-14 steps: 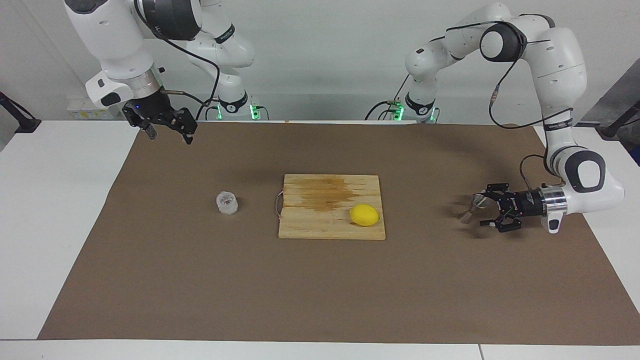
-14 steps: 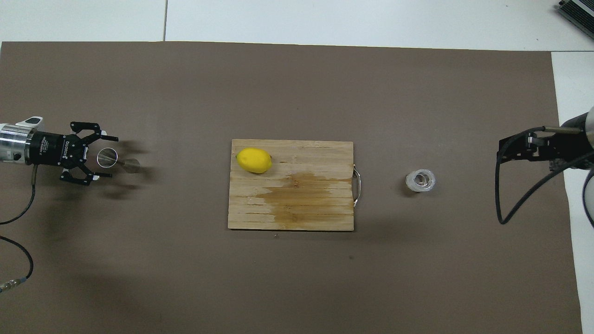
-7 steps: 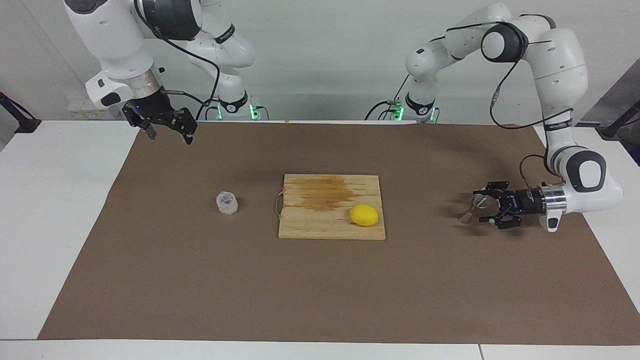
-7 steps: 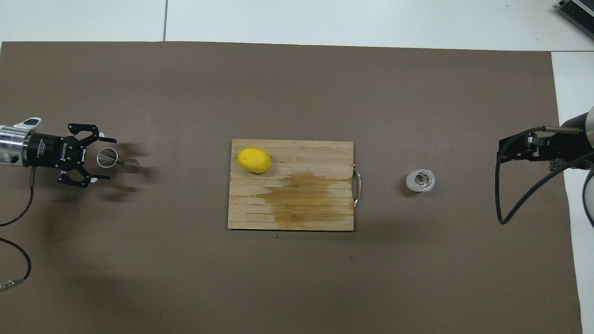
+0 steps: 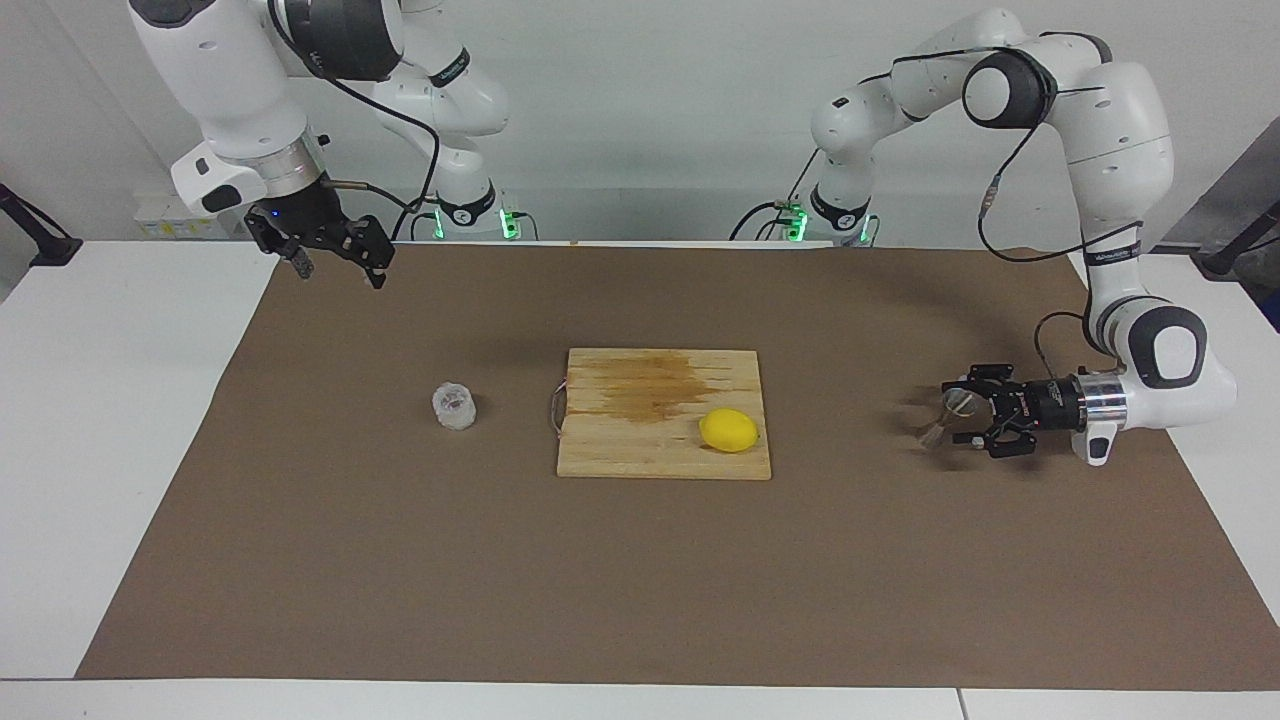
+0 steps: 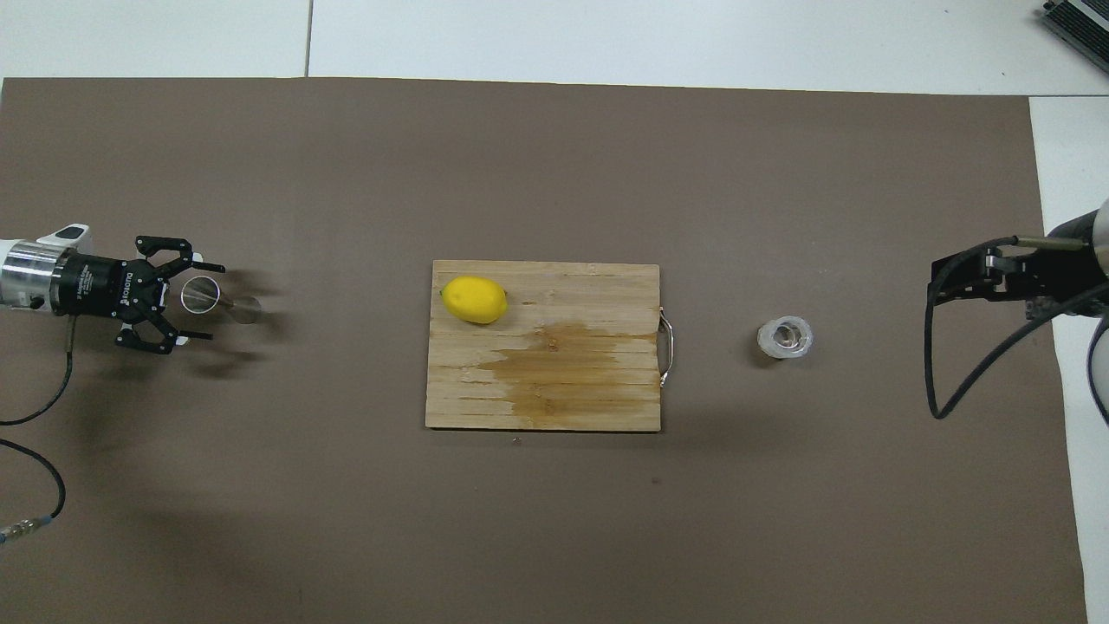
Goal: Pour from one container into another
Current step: 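Position the left gripper fingers around the small metal cup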
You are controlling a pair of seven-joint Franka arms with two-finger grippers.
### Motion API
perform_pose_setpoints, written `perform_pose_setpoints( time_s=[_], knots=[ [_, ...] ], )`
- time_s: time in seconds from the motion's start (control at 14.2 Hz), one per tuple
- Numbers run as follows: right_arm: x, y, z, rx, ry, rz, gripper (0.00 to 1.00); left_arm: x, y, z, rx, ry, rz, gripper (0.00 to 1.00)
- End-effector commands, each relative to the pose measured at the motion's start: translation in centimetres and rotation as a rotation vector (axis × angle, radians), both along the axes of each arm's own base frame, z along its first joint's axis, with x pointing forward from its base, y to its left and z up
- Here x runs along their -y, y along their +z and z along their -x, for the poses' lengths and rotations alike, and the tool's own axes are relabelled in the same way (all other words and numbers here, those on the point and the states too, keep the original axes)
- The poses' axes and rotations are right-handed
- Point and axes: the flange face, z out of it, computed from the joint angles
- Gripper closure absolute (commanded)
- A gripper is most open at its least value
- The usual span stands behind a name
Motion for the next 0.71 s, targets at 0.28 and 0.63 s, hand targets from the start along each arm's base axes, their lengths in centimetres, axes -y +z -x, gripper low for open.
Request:
perform_pose_setpoints(
  time_s=[0.28, 0.63],
  knots=[
    [0.16, 0.14, 0.73, 0.002, 0.007, -0.018, 0.0, -0.52, 0.0, 0.54, 0.012, 0.007, 0.054, 0.12],
    [0.16, 0.14, 0.73, 0.002, 0.007, -0.018, 0.0, -0.37, 0.02, 0.53, 0.012, 0.007, 0.062, 0.23]
  ],
)
